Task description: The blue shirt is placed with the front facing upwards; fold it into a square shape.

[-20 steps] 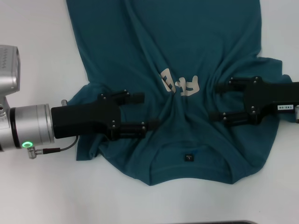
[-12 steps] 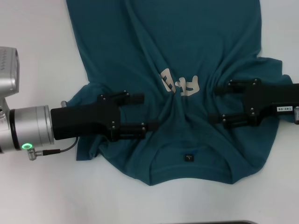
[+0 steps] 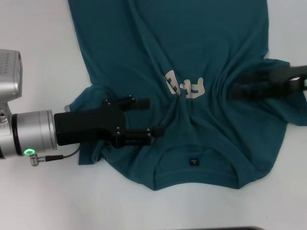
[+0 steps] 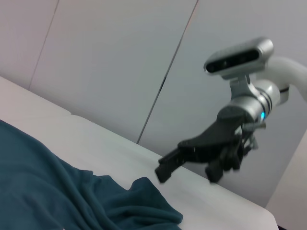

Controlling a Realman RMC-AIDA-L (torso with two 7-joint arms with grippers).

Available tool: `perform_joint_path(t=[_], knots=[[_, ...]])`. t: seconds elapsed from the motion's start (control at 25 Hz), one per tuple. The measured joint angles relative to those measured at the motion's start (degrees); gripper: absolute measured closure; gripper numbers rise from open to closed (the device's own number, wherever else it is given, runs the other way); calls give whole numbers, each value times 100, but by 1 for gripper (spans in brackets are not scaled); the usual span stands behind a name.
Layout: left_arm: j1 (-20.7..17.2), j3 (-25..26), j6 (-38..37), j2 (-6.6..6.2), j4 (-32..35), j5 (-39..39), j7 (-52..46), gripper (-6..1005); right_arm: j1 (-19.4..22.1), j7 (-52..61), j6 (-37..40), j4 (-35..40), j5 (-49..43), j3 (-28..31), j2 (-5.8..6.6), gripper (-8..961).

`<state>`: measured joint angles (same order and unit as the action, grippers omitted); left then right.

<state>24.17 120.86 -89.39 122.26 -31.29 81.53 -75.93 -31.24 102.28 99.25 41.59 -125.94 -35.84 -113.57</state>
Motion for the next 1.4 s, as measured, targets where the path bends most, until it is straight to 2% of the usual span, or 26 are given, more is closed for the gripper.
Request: perform_joint_path(t=[0.08, 0.4, 0.52, 0.8, 1.0, 1.16, 1.4], knots=[[-1, -9, 0, 0, 0, 0, -2, 97, -33, 571, 225, 144, 10, 22, 146, 43], [0, -18, -1, 3, 0, 1, 3, 97, -45, 2631, 600, 265, -136, 142, 1004, 44], [26, -28, -6, 13, 0, 2, 7, 97, -79, 3056, 597, 281, -478, 132, 1193, 45], [62, -37, -34, 18, -47, 4, -13, 97, -275, 3618, 466, 277, -1615, 243, 1304, 49], [41, -29, -100, 18, -95, 4, -21, 96, -296, 3703, 299, 287, -1854, 319, 1351, 56], [27, -24, -101, 18, -97, 4, -23, 96, -281, 3665, 33, 280, -1895, 323, 1341, 56], [35, -36, -101, 18, -97, 3, -25, 96, -282, 3594, -330, 54, -1901, 280, 1253, 56]])
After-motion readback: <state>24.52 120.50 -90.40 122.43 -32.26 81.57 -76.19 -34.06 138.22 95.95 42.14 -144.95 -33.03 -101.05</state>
